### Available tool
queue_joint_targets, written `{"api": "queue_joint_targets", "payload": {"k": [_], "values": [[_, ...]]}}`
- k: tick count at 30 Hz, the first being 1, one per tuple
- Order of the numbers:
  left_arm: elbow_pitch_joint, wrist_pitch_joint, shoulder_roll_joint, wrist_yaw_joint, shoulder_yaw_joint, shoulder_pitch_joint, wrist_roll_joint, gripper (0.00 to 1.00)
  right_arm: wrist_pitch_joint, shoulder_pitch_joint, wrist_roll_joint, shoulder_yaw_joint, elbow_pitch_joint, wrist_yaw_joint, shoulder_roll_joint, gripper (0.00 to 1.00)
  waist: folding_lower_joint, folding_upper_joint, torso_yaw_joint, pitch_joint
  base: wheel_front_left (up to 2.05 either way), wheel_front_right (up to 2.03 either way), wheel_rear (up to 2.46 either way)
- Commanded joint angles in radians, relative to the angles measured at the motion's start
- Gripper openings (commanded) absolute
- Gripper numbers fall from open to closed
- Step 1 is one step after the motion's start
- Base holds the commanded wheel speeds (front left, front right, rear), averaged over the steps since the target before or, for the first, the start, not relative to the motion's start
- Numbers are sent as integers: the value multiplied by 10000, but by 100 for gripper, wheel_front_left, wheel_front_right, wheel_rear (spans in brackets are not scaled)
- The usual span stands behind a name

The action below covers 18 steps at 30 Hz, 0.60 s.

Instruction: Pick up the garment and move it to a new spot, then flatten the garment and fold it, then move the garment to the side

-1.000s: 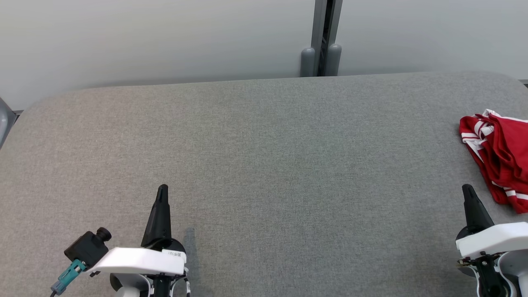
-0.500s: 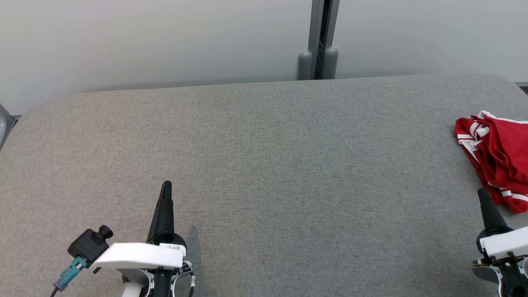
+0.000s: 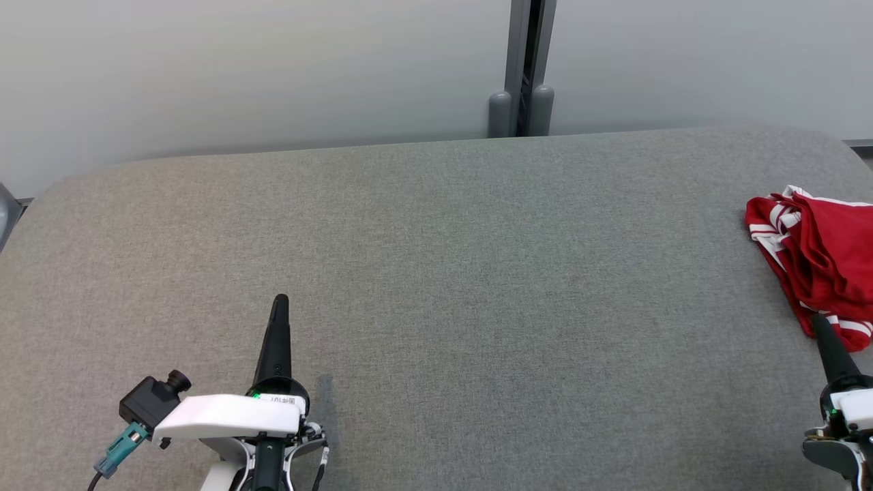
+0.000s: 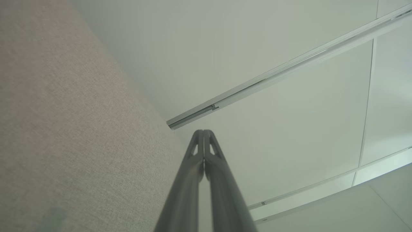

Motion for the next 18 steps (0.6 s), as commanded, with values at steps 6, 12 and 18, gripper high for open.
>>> {"api": "queue_joint_targets", "payload": {"k": [6, 12, 18], "values": [[-13, 53, 54, -79, -110, -292, -693, 0, 374, -17, 801, -401, -148, 1, -102, 0, 0, -1, -33, -53, 0, 0, 0], [23, 59, 59, -80, -201, -362, -1178, 0, 658, 2, 1386, -664, -161, 1, -104, 0, 0, -1, -63, -103, 0, 0, 0], [56, 82, 63, -99, -284, -402, -1647, 0, 930, 21, 1951, -918, -173, 1, -108, 0, 0, -1, -94, -153, 0, 0, 0]]}}
